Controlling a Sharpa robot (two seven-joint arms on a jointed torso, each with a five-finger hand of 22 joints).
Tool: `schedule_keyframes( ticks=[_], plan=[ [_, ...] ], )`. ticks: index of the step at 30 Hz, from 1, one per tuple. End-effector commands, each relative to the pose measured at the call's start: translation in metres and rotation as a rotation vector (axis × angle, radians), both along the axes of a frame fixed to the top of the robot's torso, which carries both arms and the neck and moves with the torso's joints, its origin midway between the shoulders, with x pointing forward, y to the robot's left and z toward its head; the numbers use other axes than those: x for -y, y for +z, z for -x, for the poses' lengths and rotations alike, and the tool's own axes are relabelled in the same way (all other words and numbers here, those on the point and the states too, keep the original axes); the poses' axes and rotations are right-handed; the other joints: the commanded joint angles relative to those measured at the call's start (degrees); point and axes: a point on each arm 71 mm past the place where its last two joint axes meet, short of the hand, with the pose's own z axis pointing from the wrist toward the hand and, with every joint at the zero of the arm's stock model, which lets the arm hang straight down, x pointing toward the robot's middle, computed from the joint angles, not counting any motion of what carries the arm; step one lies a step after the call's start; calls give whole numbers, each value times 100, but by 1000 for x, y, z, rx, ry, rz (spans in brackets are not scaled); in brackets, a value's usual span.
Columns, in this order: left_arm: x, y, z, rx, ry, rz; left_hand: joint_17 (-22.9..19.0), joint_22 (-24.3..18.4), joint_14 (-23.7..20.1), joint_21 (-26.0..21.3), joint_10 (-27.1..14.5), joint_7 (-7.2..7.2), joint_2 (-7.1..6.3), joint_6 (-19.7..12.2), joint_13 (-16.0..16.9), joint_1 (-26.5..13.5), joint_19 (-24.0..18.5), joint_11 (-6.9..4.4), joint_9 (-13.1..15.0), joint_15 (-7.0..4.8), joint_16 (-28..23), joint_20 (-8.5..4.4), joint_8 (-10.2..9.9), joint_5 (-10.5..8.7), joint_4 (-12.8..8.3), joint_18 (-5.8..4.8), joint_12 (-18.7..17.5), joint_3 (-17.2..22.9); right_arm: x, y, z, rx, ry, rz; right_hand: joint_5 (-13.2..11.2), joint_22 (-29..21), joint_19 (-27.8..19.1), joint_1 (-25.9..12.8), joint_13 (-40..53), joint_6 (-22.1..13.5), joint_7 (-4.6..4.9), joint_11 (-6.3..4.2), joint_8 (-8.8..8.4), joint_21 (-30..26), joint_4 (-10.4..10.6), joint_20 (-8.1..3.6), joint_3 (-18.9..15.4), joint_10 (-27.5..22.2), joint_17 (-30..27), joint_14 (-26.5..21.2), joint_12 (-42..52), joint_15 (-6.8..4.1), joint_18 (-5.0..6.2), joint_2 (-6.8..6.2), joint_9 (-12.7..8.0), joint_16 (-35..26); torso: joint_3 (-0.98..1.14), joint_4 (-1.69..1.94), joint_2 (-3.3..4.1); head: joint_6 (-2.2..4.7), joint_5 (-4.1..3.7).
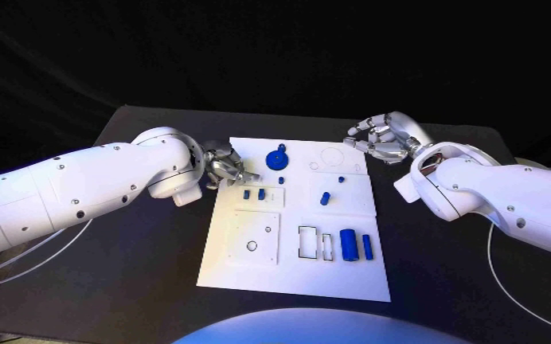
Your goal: Assemble the parts on the task board
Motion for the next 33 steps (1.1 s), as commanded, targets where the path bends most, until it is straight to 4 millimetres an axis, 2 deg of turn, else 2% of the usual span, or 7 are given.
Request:
schedule_keyframes(
  ticks=[1, 2, 4, 6, 14, 22, 33],
  plan=[
    [9, 15, -5, 110, 33, 224, -746, -744, -379, -568, -444, 194, 21, -354, -239, 310, -579, 181, -138, 154, -429, 127, -176, 36, -9, 192, -286, -102, 0, 0, 0, 4, 6, 0, 28, 654, -44, -38, -9, 10, -32, -14, 11, -18, 34, 1, -7, -15, 411, 374, -24, -38, 106, 22, 7, -30, 3, 3, 3, 29, -14],
    [11, 18, -6, 140, 25, 242, -1651, -1435, -914, -1161, -767, 338, 40, -541, -421, 569, -1123, 320, -263, 280, -1033, 236, -338, 35, -2, 310, -548, -101, 0, 0, 0, 4, 6, -1, 29, 650, -47, -46, -15, 8, -32, -14, 11, -24, 47, 1, -12, -18, 404, 372, -27, -38, 107, 25, 7, -33, 3, 4, 2, 36, -19],
    [15, 23, -8, 213, -4, 259, -2952, -1676, -1753, -1566, -1191, 488, 60, -688, -755, 1022, -1278, 476, -481, 426, -1996, 387, -590, 39, -33, 318, -978, 12, 0, 0, 0, 5, 5, -1, 29, 650, -47, -46, -15, 8, -32, -14, 11, -24, 47, 1, -12, -18, 404, 372, -27, -38, 107, 25, 7, -33, 4, 5, 1, 49, -39],
    [22, 30, -9, 322, -62, 256, -3238, -1980, -1978, -2023, -1272, 528, -22, -668, -1197, 1465, -1312, 576, -744, 493, -2365, 495, -845, 9, 1, 336, -1397, 228, 0, 0, 0, 7, 5, -2, 30, 644, -52, -46, -21, 7, -32, -14, 11, -32, 48, 1, -12, -24, 394, 370, -32, -38, 109, 26, 7, -37, 2, 8, 3, 63, -50],
    [47, 38, -9, 618, -262, 204, -3479, -2251, -1964, -2384, -1192, 473, -277, -358, -1810, 1892, -1116, 517, -1124, 486, -2528, 476, -1215, -15, -17, 342, -1901, 488, -1, 0, 0, 11, 8, -5, 33, 639, -56, -41, -24, 7, -32, -14, 12, -39, 49, 1, -10, -26, 390, 369, -34, -38, 111, 29, 7, -38, -8, 2, 9, 97, -65],
    [69, 20, -7, 667, -461, 49, -3452, -2158, -1940, -2277, -1166, 409, -516, -69, -2311, 2407, -1032, 543, -1434, 490, -2245, 446, -1741, -9, -67, 324, -2464, 678, 0, 0, 0, 17, 7, -5, 42, 587, -104, -16, -60, 3, -33, -15, 13, -111, 43, 1, -4, -58, 303, 348, -59, -39, 131, 32, 7, -71, -7, 0, 14, 100, -73],
    [84, 3, -5, 610, -582, -93, -3362, -1946, -1887, -2027, -1028, 396, -530, 130, -2525, 2433, -1054, 558, -1526, 506, -1725, 481, -1965, -1, -46, 333, -2661, 455, 1, 0, -1, 26, 10, -5, 49, 296, -361, 58, -573, -26, -33, -19, 22, -528, 82, -7, -6, -469, -115, 230, -444, -47, 231, 33, 9, -276, -5, 1, 15, 87, -87]
  ],
)
